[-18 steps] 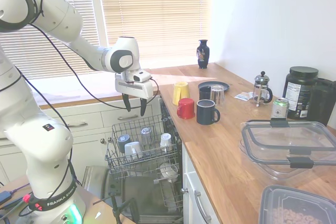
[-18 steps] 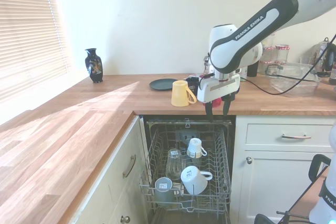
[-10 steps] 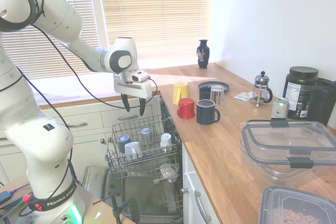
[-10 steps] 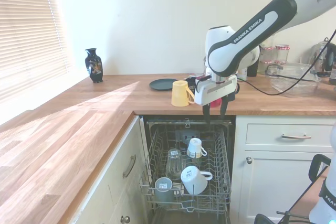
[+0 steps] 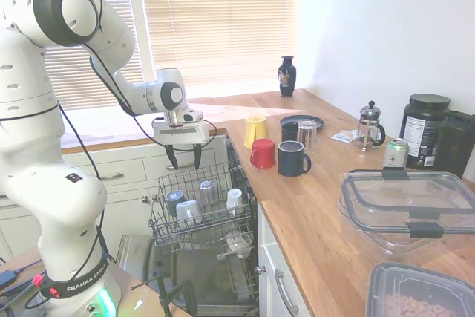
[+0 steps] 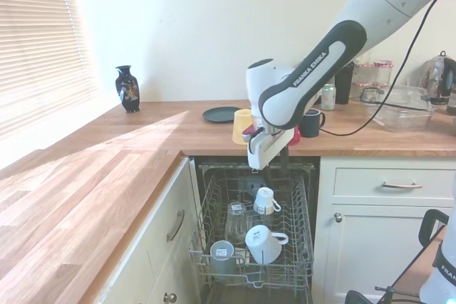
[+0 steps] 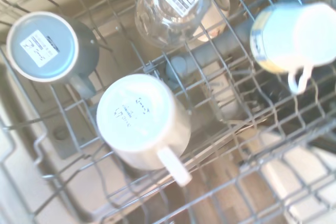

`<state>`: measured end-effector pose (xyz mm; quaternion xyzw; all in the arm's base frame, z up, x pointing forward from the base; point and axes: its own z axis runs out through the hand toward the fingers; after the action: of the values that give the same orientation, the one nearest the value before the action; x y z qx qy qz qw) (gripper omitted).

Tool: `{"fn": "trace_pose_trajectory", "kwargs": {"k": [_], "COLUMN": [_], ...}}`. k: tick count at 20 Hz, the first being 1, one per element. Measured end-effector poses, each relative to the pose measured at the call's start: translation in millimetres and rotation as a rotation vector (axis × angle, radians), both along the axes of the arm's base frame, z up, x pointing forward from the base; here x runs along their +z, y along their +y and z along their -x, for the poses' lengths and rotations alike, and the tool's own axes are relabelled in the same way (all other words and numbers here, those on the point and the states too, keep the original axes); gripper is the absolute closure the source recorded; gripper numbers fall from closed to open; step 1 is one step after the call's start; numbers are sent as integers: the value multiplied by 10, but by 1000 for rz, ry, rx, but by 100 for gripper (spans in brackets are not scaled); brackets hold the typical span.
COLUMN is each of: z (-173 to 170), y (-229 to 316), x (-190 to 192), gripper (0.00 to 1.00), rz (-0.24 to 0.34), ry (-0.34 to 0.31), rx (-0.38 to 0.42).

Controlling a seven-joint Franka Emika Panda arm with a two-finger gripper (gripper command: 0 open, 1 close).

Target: Move a mug from dishwasher to table

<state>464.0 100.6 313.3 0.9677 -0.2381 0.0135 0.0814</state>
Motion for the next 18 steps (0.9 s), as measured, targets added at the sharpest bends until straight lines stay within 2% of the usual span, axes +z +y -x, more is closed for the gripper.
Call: {"fn": "trace_pose_trajectory", "kwargs": {"k": [3,7,11,18], "z": [-63,-60,-92,-232], "y": [115,119,111,134], "x": [-123,-397,-631,-975], "gripper": [0,0,0,0], "rz": [9,43,53,60], "ry": [11,71,123,135], "rx": [77,183,263,313]}}
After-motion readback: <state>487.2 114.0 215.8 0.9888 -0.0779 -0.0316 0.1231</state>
